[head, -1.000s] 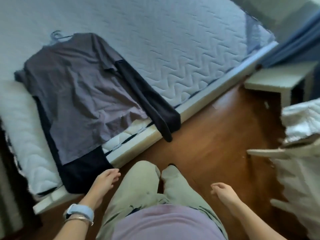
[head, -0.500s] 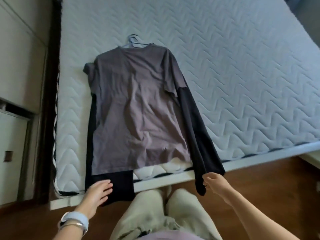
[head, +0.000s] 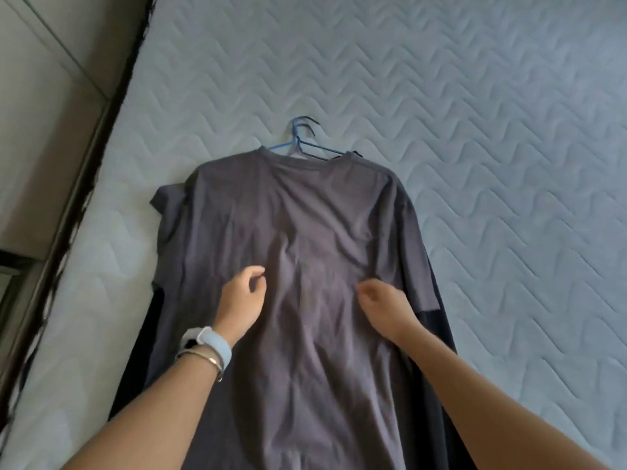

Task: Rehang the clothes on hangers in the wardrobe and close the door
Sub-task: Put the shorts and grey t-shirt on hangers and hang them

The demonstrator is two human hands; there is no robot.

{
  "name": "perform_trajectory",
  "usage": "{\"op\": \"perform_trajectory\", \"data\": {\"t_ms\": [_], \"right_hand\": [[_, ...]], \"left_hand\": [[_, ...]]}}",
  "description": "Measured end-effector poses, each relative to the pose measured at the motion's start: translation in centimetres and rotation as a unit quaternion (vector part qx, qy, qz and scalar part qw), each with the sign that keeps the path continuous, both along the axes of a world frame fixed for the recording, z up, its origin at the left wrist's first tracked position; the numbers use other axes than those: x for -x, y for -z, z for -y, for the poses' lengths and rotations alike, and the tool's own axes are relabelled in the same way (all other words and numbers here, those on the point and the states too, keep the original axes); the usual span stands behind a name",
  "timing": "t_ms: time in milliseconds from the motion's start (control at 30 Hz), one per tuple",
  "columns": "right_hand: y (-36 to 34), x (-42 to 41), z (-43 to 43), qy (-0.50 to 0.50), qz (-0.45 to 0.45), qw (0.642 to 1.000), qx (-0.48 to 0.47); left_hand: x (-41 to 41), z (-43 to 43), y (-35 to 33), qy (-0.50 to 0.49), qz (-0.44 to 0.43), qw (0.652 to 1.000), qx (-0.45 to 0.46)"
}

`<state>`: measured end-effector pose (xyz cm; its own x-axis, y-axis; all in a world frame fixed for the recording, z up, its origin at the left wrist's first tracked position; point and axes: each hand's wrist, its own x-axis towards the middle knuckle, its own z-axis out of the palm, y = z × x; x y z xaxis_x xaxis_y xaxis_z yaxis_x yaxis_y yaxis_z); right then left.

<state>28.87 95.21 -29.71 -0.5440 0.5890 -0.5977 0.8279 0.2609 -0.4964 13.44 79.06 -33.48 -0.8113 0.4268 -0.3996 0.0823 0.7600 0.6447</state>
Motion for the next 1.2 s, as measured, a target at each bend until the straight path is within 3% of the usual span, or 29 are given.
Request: {"op": "perform_trajectory", "data": {"t_ms": [100,233,367,467,600,867,1033,1133,1200], "right_hand": [[3.5,7.1,-4.6,-0.030,-0.048,0.996,-0.067],[7.1,15.1,-10.0,-0.101,-0.083,0.980,-0.153],[9.4,23.1,-14.8,-0.114,-0.140,0.956,-0.231],[10.3,27.9,-17.0,-0.125,-0.098,0.961,-0.228],[11.4,30.2,-17.6,-0.114,-0.080,0.970,-0.201],[6.0,26.8,-15.4,-0.062,-0.215,0.961,-0.161],[0.9,21.2,-10.8,-0.081,-0.239,0.962,-0.103],[-2.5,17.9,-8.0,-0.030,-0.258,0.965,-0.028],[-5.2,16.0,-5.9,0.006,-0.268,0.963,0.016]], "left_hand": [[5.1,-5.1,5.1,0.106,-0.142,0.984,0.033],[9.4,-8.7,10.8,0.212,-0.239,0.934,0.161],[10.3,-8.5,14.4,0.220,-0.306,0.914,0.150],[10.1,-8.5,14.8,0.214,-0.334,0.908,0.134],[10.4,-8.5,15.0,0.217,-0.339,0.907,0.125],[10.2,-8.6,14.6,0.193,-0.356,0.908,0.102],[11.0,-8.9,12.3,0.220,-0.267,0.929,0.130],[10.3,-8.8,5.8,0.184,-0.144,0.972,-0.030],[8.0,-7.8,-0.1,0.076,-0.143,0.972,-0.170]]}}
